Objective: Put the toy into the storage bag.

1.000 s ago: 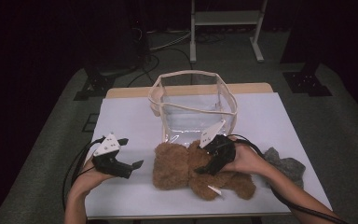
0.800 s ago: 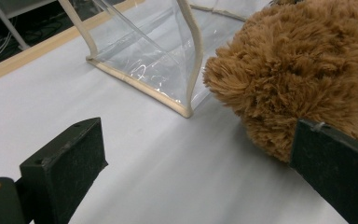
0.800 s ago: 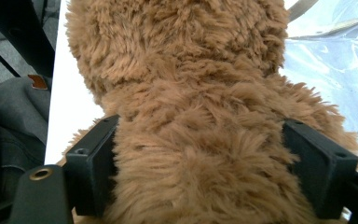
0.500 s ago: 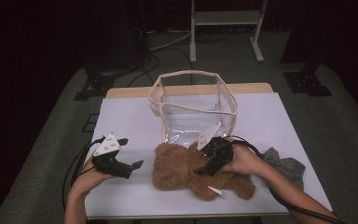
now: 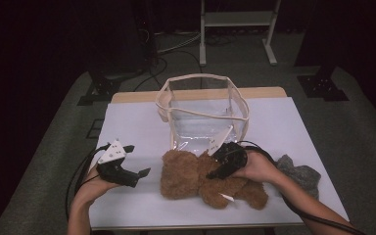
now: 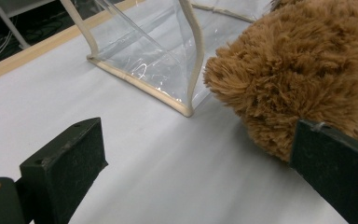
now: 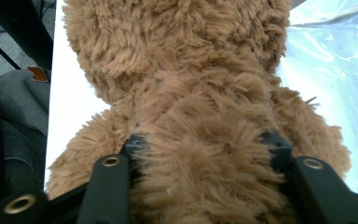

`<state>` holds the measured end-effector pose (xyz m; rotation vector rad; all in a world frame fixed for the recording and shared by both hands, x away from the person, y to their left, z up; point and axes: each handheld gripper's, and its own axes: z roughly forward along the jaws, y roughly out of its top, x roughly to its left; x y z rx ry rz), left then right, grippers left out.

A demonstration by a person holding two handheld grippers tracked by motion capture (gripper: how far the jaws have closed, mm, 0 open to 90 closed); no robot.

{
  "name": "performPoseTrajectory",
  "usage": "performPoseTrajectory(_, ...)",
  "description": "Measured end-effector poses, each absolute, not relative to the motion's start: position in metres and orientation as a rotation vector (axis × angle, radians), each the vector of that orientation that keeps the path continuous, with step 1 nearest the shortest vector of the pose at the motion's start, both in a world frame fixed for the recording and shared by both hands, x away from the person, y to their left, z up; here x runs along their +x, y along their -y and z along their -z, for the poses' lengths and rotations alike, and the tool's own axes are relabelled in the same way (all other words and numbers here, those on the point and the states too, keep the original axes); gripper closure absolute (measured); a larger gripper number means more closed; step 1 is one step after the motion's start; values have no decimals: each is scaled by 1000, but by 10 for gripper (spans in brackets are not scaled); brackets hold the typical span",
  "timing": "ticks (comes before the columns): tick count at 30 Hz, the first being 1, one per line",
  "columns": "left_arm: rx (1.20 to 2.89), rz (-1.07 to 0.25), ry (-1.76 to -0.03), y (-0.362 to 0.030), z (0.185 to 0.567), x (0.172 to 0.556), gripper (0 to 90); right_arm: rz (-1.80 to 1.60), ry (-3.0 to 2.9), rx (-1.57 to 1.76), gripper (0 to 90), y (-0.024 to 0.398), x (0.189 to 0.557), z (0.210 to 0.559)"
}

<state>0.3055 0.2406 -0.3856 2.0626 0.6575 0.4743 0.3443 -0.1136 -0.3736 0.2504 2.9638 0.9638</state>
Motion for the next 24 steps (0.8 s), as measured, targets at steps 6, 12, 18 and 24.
performPoseTrajectory(6, 2060, -477, -663, -243, 386, 306, 29, -978, -2964, 251, 589, 115, 347, 367)
performPoseTrajectory(12, 2053, -480, -668, -244, 385, 305, 29, -983, -2956, 251, 610, 116, 345, 361)
performPoseTrajectory(18, 2051, -483, -672, -246, 385, 305, 29, -998, -2948, 258, 627, 119, 344, 356)
performPoseTrajectory(24, 2056, -480, -672, -246, 385, 306, 29, -982, -2962, 250, 634, 118, 343, 358)
